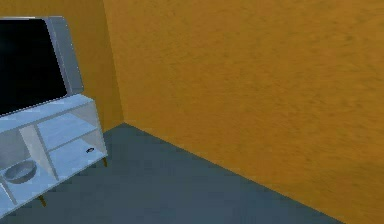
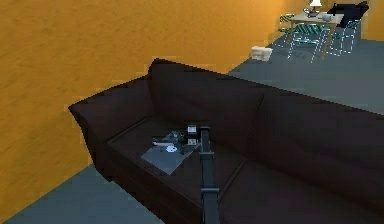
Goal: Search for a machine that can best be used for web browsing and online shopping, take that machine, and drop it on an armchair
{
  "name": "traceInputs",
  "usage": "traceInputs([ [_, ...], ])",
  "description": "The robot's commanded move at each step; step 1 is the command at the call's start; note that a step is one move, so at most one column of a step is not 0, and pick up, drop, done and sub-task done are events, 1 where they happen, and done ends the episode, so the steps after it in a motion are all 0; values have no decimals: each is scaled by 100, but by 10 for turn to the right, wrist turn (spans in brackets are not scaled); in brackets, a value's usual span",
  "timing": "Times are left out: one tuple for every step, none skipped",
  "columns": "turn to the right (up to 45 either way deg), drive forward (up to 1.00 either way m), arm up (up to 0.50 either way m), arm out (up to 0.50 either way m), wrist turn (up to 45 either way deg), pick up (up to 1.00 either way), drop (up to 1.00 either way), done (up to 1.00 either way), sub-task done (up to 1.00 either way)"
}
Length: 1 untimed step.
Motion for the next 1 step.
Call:
traceInputs([
  [0, 0, -30, 0, 0, 0, 0, 0, 0],
])
